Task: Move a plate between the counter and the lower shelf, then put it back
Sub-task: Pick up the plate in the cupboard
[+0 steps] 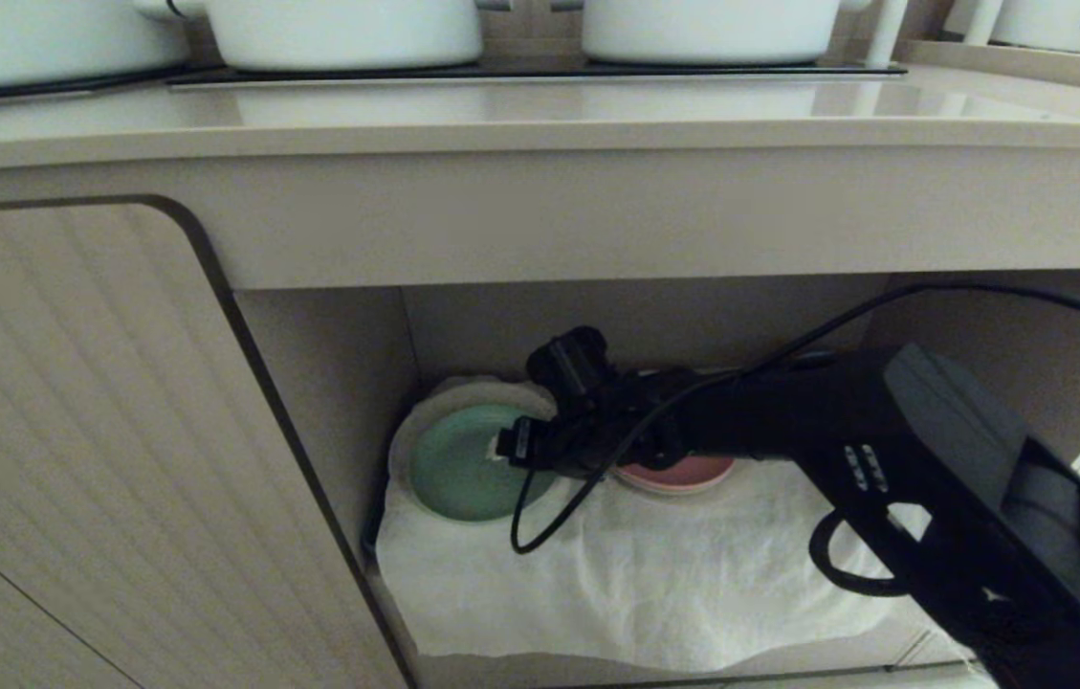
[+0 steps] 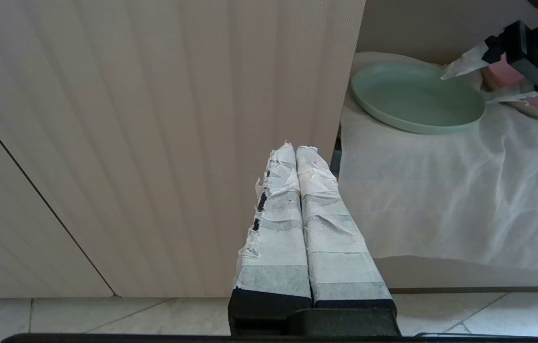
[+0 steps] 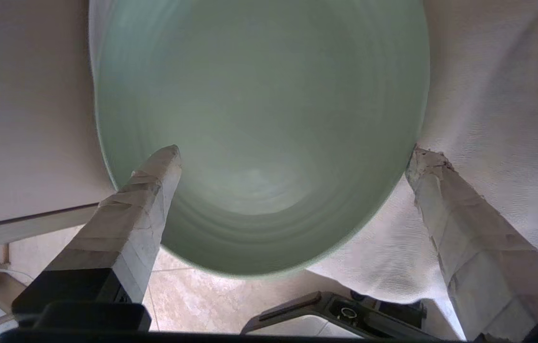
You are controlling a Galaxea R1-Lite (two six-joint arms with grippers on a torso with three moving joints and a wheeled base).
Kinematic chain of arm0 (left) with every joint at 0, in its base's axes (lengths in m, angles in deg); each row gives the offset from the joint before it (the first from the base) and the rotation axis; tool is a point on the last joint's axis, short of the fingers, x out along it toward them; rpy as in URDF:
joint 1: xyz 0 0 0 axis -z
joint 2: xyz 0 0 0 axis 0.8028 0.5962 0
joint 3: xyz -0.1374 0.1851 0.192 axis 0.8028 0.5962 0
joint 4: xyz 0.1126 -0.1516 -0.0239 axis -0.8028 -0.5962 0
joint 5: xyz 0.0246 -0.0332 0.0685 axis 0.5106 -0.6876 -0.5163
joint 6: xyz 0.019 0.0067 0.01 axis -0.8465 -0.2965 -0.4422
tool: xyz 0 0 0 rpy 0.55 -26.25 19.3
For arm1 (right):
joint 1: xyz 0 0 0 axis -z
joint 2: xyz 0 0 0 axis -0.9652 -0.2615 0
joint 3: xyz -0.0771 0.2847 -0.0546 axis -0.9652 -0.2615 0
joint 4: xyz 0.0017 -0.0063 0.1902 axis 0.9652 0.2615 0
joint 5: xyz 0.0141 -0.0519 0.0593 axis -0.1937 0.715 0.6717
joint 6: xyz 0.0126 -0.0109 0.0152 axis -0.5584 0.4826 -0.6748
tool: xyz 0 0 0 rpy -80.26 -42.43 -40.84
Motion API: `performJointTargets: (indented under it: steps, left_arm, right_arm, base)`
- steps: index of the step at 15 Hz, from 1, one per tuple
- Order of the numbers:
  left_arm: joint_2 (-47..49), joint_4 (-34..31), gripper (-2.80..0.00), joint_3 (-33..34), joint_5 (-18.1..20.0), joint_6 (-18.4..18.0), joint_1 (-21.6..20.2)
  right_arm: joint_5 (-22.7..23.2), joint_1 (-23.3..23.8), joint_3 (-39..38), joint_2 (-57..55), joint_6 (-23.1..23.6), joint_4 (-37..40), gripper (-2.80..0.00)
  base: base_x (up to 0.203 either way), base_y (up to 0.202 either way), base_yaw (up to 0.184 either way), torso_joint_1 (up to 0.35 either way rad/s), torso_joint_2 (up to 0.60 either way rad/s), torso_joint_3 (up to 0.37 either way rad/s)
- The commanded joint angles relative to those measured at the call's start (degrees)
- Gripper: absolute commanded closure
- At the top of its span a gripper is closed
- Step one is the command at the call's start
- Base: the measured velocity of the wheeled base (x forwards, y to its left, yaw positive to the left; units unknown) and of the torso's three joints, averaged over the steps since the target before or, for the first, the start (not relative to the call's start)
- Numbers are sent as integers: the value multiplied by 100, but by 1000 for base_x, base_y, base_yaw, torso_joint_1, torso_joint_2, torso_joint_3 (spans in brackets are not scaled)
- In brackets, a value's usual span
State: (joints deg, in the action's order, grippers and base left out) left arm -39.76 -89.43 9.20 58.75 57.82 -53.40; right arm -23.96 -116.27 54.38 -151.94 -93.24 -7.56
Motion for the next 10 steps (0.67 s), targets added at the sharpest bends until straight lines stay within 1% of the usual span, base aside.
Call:
performJointTargets:
  steps: [1,6,8,10]
  left_arm:
    - [-2,1,0,0,-2,4,0]
    - [-2,1,0,0,-2,4,0]
    - [-2,1,0,0,-2,4,0]
    - [-2,1,0,0,-2,4,0]
  right_arm:
    - [2,-43,50,-66,-26,9,-280]
    - [-7,-50,41,-66,-17,53,-280]
    - [-269,-56,35,-110,-32,62,-280]
    - [-323,-52,32,-145,-34,79,-280]
  base:
    - [0,0,0,0,0,0]
    - [0,0,0,0,0,0]
    - [0,0,0,0,0,0]
    - [0,0,0,0,0,0]
